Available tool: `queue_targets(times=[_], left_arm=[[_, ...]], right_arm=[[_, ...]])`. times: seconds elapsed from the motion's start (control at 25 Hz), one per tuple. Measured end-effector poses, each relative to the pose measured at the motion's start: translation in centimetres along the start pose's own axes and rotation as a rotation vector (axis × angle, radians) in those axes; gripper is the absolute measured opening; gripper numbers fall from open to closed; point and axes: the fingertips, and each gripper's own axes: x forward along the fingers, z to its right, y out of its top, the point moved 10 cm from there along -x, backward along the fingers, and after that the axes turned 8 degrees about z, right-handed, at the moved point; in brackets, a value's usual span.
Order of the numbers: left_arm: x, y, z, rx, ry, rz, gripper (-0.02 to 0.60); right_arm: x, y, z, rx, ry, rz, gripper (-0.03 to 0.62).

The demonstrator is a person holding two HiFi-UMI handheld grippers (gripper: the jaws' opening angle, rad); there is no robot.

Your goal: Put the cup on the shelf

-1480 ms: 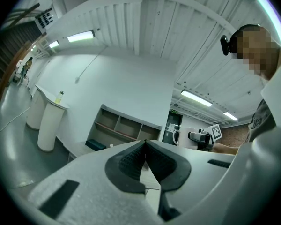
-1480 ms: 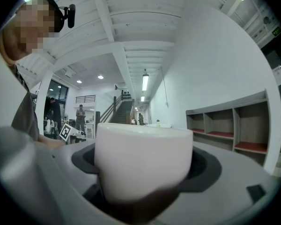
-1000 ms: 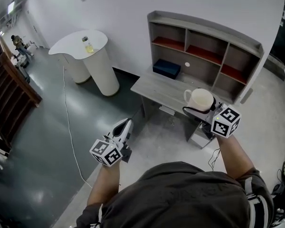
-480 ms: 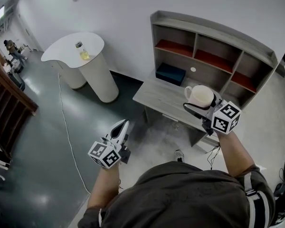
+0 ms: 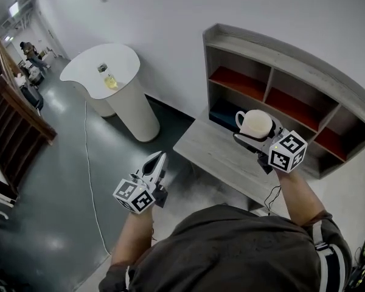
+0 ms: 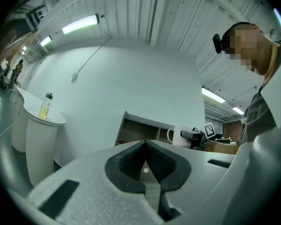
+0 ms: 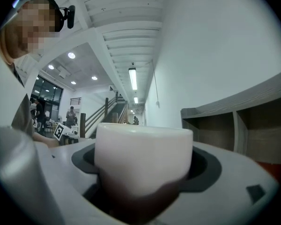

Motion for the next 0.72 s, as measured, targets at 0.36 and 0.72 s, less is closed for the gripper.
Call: queue_targets(times=[0.36, 0.72], left_arm=[[11.6, -0.9, -5.1, 0.030, 0.035, 0.022, 0.005], [15.6, -1.0, -12.6, 0.010, -0.054, 0.003, 0.005]], right_arm=[[9.1, -0.7, 11.7, -0.014, 0.005, -0.021, 0.462], [16.6, -4.3, 16.4, -0.063, -0.178, -0.047, 0.462]])
